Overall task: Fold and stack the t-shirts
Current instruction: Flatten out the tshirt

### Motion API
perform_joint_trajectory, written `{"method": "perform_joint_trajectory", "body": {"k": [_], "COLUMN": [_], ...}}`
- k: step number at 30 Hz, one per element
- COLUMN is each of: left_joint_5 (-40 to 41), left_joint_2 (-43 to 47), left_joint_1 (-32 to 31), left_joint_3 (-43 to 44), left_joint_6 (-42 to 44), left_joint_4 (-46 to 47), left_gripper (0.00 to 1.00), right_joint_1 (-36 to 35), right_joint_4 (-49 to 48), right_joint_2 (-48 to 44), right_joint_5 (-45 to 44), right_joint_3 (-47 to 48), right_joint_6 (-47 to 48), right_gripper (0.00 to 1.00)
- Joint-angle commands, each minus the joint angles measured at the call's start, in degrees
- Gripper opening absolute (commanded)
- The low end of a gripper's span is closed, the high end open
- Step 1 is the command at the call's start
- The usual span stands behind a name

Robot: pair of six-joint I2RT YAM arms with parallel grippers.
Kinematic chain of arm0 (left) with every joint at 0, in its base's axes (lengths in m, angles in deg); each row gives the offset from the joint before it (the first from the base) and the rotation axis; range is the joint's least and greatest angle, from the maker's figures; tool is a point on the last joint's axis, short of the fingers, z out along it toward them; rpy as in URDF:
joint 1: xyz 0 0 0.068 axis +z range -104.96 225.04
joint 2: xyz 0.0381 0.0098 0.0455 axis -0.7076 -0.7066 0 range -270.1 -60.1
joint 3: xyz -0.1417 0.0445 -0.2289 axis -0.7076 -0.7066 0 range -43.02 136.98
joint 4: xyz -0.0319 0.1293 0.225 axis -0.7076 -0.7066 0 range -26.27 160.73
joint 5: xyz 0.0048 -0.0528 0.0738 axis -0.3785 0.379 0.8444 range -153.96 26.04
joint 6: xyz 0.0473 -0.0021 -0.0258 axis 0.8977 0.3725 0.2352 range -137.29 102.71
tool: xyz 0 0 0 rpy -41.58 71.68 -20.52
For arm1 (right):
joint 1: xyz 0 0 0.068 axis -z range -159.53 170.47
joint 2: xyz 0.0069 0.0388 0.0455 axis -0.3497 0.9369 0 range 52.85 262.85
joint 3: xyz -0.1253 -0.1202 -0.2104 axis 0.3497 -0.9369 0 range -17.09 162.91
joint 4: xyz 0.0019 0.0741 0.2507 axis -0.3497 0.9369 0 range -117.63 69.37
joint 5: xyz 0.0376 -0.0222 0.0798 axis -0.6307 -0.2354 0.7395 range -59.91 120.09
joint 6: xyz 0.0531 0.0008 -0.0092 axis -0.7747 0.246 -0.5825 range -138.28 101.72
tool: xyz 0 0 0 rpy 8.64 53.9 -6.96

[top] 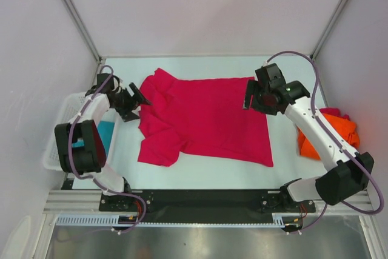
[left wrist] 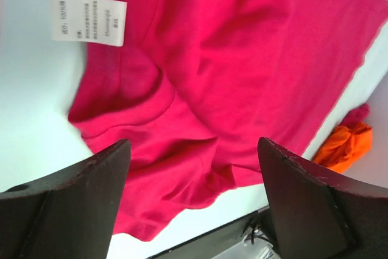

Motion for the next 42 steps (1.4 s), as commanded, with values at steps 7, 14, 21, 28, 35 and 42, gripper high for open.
{"method": "perform_joint_trajectory", "body": {"k": [7, 14, 21, 28, 35, 42], "left_joint_5": [11.43, 21.52, 26.64, 26.11, 32.08, 37.53], "left_joint_2": [-6.1, -4.87, -6.62, -7.6, -3.65, 2.59], "left_joint_1": [-3.74, -6.38, -10.51, -12.18, -12.18, -12.18], "left_joint_3": [-1.5, -1.52, 0.16, -0.37, 1.03, 0.95], "left_joint_6": [0.53, 1.75, 3.78, 4.4, 6.06, 7.82], "left_joint_4": [3.95, 2.47, -0.52, -1.31, -6.22, -10.89], "left_gripper": [0.81, 0.74, 0.48, 0.1, 0.0, 0.0], "right_joint_1": [-0.47, -0.2, 0.33, 2.43, 4.02, 5.25], "right_joint_4": [0.65, 1.53, 1.62, 1.97, 1.62, -1.45], "right_joint_2": [-10.4, -11.55, -13.21, -15.24, -15.85, -13.57], "right_joint_5": [-0.01, 0.34, 1.13, 2.45, 4.03, 6.49], "right_joint_3": [-2.03, -2.3, -2.56, -3.09, -3.35, -4.58], "right_joint_6": [-0.84, -0.41, -0.05, 1.18, 2.14, 2.49], "right_gripper": [0.76, 0.76, 0.75, 0.75, 0.75, 0.75]}}
